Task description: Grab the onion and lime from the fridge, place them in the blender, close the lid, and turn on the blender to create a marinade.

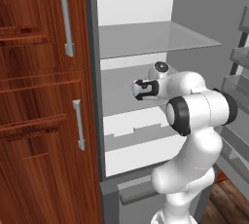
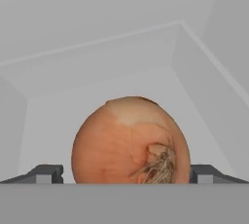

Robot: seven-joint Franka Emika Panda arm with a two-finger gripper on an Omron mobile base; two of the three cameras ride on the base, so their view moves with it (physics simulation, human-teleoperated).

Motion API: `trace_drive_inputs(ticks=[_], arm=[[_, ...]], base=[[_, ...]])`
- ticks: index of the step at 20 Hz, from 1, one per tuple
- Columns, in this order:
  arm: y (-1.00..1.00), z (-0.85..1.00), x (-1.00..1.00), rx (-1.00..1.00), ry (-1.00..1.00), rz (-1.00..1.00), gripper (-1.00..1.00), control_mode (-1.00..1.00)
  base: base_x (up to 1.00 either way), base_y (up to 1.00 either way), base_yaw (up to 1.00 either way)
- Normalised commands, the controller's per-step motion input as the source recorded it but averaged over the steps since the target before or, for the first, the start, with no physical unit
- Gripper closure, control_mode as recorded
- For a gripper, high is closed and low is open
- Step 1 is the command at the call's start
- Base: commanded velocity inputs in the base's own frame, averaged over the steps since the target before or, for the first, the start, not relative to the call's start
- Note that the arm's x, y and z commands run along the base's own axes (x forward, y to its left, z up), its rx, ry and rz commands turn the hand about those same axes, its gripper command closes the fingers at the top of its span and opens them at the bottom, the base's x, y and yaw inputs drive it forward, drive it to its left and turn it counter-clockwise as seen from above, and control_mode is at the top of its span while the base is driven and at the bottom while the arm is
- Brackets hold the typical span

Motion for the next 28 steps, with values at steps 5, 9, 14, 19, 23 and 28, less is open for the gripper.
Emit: trace_drive_inputs(ticks=[5,9,14,19,23,28], arm=[[0.0,-0.12,0.0,0.0,0.0,0.0,1.0,-1.0],[0.0,-0.01,0.0,0.0,0.0,0.0,1.0,-1.0],[0.0,0.0,-0.14,0.0,-0.02,0.0,1.0,-1.0],[0.0,0.06,-0.71,0.0,-0.23,0.0,1.0,-1.0],[0.0,0.33,-1.0,0.0,-0.36,0.0,1.0,-1.0],[0.03,0.62,-1.0,-0.02,-0.31,0.0,1.0,-1.0]], base=[[0.0,0.0,0.0],[0.0,0.0,0.0],[0.0,0.0,0.0],[0.0,0.0,0.0],[0.0,0.0,0.0],[0.0,0.0,0.0]])
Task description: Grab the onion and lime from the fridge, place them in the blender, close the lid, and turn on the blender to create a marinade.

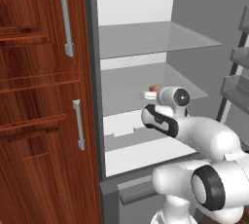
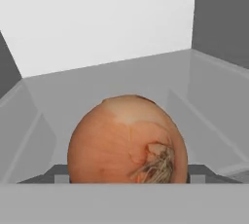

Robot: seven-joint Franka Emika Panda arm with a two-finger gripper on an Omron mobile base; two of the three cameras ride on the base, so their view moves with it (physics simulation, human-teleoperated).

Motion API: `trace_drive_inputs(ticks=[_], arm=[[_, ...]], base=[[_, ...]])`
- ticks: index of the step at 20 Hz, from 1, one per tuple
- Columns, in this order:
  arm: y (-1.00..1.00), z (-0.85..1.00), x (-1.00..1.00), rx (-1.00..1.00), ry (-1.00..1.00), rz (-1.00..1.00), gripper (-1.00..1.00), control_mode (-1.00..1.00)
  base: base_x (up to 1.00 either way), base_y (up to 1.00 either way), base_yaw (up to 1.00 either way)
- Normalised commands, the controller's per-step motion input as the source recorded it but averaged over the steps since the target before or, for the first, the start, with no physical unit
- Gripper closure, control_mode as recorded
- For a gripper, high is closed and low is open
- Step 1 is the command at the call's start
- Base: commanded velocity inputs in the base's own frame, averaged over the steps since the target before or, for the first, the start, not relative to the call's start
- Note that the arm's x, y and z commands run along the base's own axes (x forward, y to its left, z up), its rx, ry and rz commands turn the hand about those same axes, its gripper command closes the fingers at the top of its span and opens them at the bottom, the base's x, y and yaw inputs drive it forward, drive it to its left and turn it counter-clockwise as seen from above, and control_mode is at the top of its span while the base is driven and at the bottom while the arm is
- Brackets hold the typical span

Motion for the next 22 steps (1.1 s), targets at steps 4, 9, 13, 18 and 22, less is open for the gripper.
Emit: trace_drive_inputs(ticks=[4,9,13,18,22], arm=[[0.17,0.89,-1.0,0.0,-0.09,-0.04,1.0,-1.0],[0.21,1.0,-1.0,0.0,0.03,-0.09,1.0,-1.0],[0.19,1.0,-1.0,0.01,0.18,-0.1,1.0,-1.0],[0.2,0.63,-1.0,0.04,0.35,-0.04,1.0,-1.0],[0.1,0.14,-1.0,0.08,0.37,0.0,1.0,-1.0]], base=[[0.0,0.0,0.0],[0.0,0.0,0.0],[0.0,0.0,0.0],[0.0,0.0,0.0],[0.0,0.0,0.0]])
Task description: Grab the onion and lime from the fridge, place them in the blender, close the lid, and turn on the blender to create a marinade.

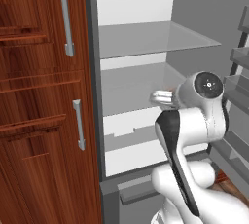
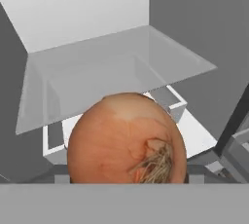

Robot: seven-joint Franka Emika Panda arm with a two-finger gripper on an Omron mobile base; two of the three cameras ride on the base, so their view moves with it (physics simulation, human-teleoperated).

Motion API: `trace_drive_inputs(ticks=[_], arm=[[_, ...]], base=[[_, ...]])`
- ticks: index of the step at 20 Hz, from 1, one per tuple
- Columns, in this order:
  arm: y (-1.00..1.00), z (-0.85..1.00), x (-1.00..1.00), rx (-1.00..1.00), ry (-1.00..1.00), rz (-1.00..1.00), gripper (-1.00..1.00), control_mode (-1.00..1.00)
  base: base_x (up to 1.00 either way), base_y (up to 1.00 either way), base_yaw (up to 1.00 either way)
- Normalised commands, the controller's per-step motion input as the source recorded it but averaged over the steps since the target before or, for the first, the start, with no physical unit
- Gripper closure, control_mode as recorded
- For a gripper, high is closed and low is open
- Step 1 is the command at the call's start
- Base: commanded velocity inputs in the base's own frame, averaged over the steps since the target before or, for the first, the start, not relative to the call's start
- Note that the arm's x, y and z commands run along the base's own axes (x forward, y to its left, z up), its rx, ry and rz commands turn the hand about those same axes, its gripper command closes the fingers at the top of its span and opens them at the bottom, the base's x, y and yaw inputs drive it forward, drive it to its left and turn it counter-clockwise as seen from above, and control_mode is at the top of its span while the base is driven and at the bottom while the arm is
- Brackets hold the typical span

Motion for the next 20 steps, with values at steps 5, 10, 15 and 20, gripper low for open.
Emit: trace_drive_inputs(ticks=[5,10,15,20], arm=[[0.08,0.09,-0.97,0.06,0.3,0.01,1.0,-1.0],[0.0,0.02,-0.81,0.0,-0.01,0.02,1.0,-1.0],[0.0,0.12,-0.15,0.01,0.0,0.0,1.0,-1.0],[-0.01,0.02,0.01,0.0,0.05,0.0,1.0,-1.0]], base=[[0.0,0.0,0.0],[0.0,0.0,0.0],[0.0,0.0,0.0],[0.0,0.0,0.0]])
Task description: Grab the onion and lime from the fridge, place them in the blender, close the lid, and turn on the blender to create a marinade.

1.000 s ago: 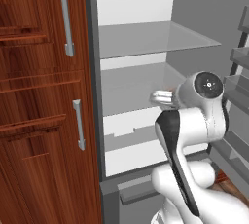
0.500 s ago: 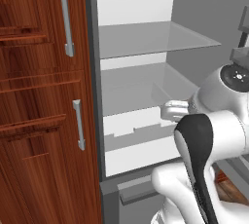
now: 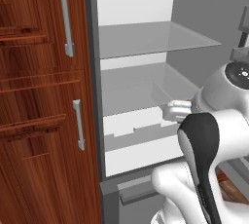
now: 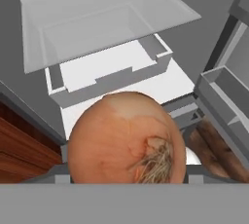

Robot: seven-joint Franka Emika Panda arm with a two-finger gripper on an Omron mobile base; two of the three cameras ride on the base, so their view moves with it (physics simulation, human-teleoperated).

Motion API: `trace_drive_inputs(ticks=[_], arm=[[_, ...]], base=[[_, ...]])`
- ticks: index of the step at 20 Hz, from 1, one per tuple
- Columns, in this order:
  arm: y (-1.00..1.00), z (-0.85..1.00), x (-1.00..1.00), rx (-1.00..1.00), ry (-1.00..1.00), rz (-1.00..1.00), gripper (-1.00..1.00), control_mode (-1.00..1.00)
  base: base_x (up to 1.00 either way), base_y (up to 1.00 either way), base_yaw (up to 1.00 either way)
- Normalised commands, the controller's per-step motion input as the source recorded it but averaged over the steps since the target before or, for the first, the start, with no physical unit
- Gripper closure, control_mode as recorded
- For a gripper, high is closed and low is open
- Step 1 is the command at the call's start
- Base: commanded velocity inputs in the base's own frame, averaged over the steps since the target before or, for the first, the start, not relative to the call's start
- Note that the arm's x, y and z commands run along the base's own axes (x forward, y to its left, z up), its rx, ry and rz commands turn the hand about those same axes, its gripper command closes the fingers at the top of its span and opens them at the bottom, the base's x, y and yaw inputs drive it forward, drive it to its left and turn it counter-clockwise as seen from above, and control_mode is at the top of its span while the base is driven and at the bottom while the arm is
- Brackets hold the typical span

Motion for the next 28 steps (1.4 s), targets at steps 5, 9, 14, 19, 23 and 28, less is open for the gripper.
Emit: trace_drive_inputs(ticks=[5,9,14,19,23,28], arm=[[-0.11,0.09,-0.07,0.03,-0.06,0.06,1.0,-1.0],[-0.05,0.28,-0.24,0.02,-0.15,0.13,1.0,-1.0],[0.0,0.04,-0.02,0.0,-0.08,0.01,1.0,-1.0],[0.01,0.0,-0.43,0.0,-0.06,0.0,1.0,-1.0],[0.01,0.0,-0.58,0.0,-0.08,0.0,1.0,1.0],[0.0,0.0,0.0,0.0,0.0,0.0,1.0,1.0]], base=[[0.0,0.0,0.0],[0.0,0.0,0.0],[0.0,0.0,0.0],[0.0,0.0,0.0],[-0.17,0.0,0.0],[-0.5,0.0,0.0]])
